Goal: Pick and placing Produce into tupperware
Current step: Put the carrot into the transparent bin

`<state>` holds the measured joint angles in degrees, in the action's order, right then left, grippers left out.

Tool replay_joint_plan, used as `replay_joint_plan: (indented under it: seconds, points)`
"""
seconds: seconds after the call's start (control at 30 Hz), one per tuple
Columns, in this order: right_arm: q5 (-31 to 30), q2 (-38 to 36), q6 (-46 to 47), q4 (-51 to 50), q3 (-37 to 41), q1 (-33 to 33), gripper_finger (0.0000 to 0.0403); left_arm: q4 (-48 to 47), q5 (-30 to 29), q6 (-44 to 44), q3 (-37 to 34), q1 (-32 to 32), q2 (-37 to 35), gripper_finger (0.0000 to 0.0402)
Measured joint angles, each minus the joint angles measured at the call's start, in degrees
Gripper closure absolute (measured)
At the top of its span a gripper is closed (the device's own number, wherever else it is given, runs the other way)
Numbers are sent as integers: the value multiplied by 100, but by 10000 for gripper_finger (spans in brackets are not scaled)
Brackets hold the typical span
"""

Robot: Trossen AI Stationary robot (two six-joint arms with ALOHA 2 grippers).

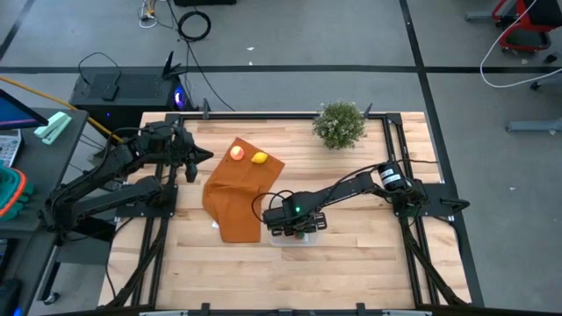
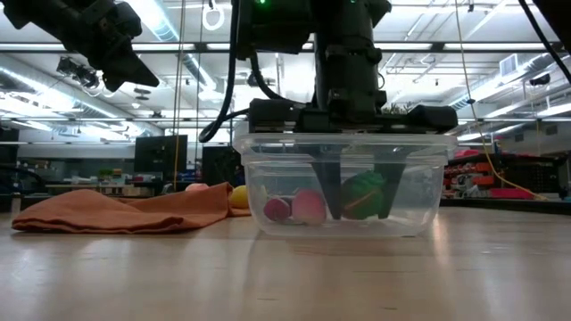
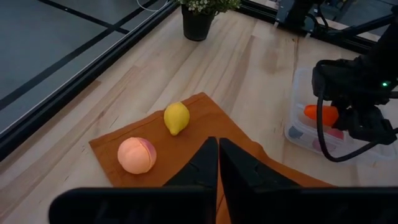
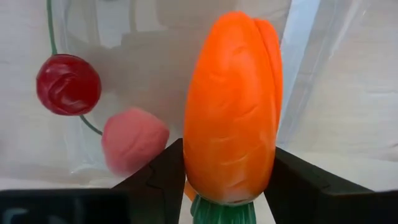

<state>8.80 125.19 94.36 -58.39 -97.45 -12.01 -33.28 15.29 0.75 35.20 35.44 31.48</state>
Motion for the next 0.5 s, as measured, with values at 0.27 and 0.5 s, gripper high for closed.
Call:
replay_joint_plan:
  seconds: [0.27, 0.5]
  points:
    - [55, 0, -146, 26, 0, 0, 212, 0, 0, -2, 0, 1, 0, 387]
    - [210, -203, -152, -49, -1, 13, 190, -1, 0, -9, 0, 0, 0, 389]
